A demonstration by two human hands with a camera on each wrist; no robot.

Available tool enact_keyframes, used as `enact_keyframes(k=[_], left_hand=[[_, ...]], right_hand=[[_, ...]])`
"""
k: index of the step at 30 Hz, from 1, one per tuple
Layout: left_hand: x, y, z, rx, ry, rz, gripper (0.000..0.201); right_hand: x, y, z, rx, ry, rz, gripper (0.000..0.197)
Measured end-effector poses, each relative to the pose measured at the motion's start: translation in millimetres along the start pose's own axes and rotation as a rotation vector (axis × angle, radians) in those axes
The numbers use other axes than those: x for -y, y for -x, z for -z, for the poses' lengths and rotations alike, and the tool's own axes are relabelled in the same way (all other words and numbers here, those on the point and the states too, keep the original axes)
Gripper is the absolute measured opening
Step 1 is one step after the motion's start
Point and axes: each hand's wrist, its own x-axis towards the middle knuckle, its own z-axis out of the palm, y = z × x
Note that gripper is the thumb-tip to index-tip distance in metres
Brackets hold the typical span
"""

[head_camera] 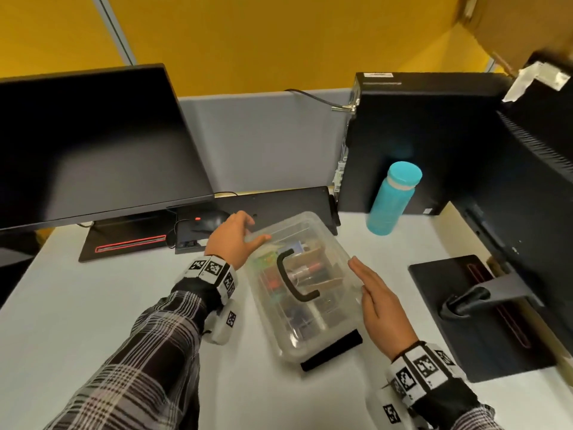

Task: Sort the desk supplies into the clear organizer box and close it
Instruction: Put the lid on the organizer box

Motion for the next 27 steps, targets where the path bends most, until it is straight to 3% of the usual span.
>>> enact_keyframes(k=[4,7,10,14,18,21,27], left_hand=[[29.1,13.2,10.2,0.220,0.074,0.155,0.045],[49.4,22.5,16.4,0.368,0.169,0.214,0.043],[55.7,30.0,16.8,0.404,0.273,0.273,0.035],[60.7,42.9,-3.8,0.164,0.329,0.219,0.041],[50.9,52.6,-16.2,0.101,0.531,0.305,0.022],[43.6,52.7,-16.5,0.025,0.571,0.334,0.022],[41.1,50.7,-23.9,-0.100,0.597,0.326,0.036]], right_hand=[[1.7,-4.5,-9.6,0.035,0.153,0.051,0.058],[0.9,-15.7,-7.6,0.085,0.203,0.061,0.052],[3.8,-36.3,-6.5,0.046,0.211,-0.028,0.045],[12.6,-76.8,1.7,-0.009,0.338,-0.255,0.062],[19.6,-90.2,11.2,0.019,0.442,-0.245,0.081],[21.6,-78.6,9.7,0.048,0.265,-0.290,0.087],[23.9,-71.2,-7.6,0.143,-0.064,-0.394,0.119]])
